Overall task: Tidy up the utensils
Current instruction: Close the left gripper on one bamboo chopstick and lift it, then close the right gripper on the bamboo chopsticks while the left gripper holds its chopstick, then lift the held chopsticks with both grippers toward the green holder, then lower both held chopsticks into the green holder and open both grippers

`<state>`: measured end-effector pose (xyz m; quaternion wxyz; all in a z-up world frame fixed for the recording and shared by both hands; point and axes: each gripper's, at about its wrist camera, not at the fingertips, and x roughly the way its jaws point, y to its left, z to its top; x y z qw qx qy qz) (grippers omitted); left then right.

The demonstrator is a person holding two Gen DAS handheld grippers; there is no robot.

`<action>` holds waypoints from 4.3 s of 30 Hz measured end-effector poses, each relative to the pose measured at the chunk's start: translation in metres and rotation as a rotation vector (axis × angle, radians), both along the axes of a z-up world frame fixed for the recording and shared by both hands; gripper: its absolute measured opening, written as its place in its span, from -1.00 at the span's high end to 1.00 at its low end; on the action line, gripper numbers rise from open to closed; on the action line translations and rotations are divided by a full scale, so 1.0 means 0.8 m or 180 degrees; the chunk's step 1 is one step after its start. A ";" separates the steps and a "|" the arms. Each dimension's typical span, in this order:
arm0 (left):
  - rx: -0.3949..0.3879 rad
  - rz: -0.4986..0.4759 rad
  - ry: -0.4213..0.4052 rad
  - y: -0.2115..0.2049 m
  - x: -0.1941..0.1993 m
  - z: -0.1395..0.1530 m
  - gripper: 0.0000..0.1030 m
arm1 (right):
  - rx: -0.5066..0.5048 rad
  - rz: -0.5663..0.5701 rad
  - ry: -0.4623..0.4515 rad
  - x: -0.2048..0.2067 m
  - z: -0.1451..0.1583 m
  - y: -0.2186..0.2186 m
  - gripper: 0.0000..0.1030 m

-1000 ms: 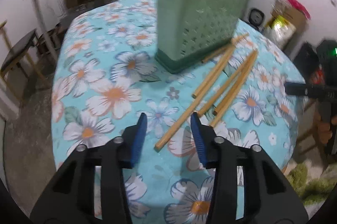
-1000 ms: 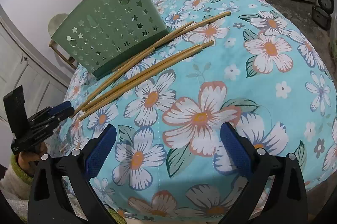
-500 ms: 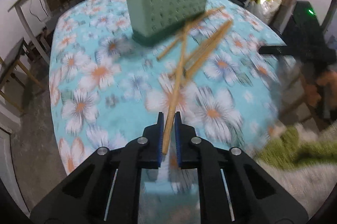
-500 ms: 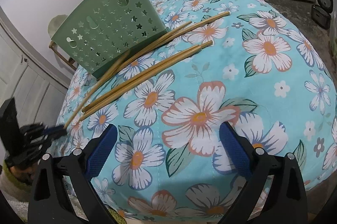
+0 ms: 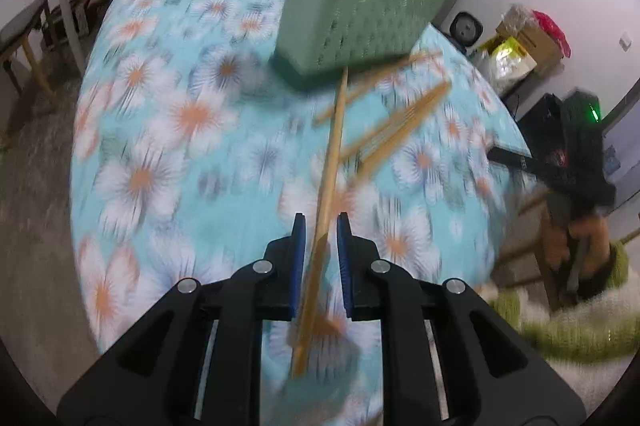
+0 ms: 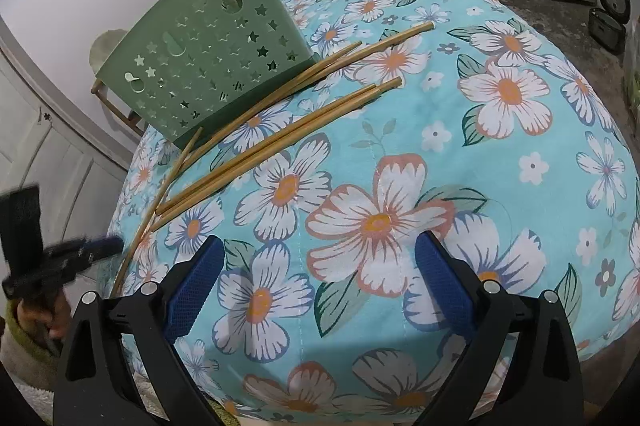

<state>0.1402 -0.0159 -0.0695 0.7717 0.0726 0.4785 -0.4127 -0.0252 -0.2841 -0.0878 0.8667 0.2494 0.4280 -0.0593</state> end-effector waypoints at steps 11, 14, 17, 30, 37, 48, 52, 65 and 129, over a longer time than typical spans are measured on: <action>0.0323 -0.0116 -0.0368 -0.099 0.035 -0.021 0.79 | 0.0016 -0.0047 -0.0002 -0.002 0.000 -0.003 -0.76; 0.0391 -0.0111 -0.0436 -0.108 0.036 -0.023 0.84 | -0.0004 -0.0051 0.0000 -0.001 0.000 -0.002 -0.76; 0.0410 -0.0113 -0.0519 -0.112 0.032 -0.023 0.85 | -0.0060 -0.0050 0.0014 -0.001 0.000 0.001 -0.70; 0.0168 -0.0012 -0.0538 -0.062 0.006 0.004 0.89 | 0.0389 -0.0148 -0.0132 0.006 0.026 -0.032 0.10; 0.0098 0.0179 -0.0492 -0.031 0.007 0.004 0.89 | 0.1451 -0.0093 -0.0410 0.081 0.027 -0.036 0.29; -0.0055 0.0211 -0.0442 -0.018 0.012 0.002 0.89 | 0.1890 -0.0748 0.0051 0.137 -0.037 -0.047 0.36; -0.0105 0.0223 -0.0388 -0.013 0.018 -0.003 0.89 | 0.1910 -0.0901 0.0058 0.136 -0.042 -0.049 0.36; -0.0176 0.0223 -0.0331 -0.007 0.027 -0.009 0.89 | 0.2074 -0.1257 0.0097 0.160 -0.060 -0.060 0.62; -0.2500 0.0178 -0.1707 -0.123 0.089 0.302 0.89 | -0.0519 -0.0318 -0.1337 0.039 0.167 -0.001 0.87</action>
